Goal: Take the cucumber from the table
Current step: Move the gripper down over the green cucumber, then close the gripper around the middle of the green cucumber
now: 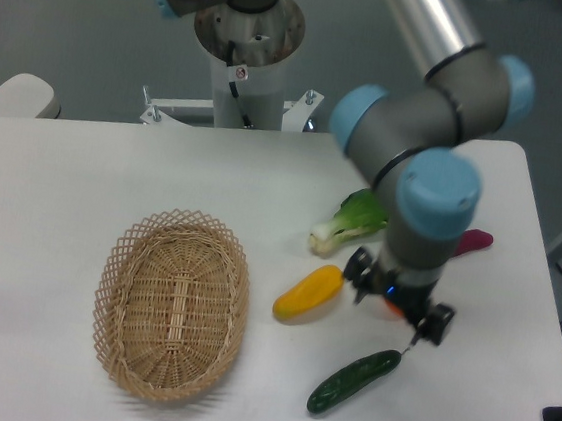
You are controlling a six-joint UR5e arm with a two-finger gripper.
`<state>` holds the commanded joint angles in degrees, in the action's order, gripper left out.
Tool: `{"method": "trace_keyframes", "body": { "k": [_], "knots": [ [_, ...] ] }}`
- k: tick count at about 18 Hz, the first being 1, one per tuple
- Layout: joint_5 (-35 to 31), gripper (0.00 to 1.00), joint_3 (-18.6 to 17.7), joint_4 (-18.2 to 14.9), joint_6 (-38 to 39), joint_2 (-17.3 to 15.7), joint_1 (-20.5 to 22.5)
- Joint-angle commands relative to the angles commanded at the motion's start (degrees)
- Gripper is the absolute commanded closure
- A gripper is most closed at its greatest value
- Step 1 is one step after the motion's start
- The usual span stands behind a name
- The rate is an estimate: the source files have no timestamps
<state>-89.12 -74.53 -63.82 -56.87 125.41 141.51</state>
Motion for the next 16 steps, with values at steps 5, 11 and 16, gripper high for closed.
{"method": "trace_keyframes", "body": {
  "k": [5, 11, 16],
  "knots": [
    [-0.1, 0.00, -0.2, 5.7, -0.3, 4.7, -2.1],
    [-0.3, 0.00, -0.9, 7.0, -6.0, 5.8, -2.1],
    [-0.3, 0.00, -1.1, 8.5, -10.1, 6.5, -2.1]
  ]
}}
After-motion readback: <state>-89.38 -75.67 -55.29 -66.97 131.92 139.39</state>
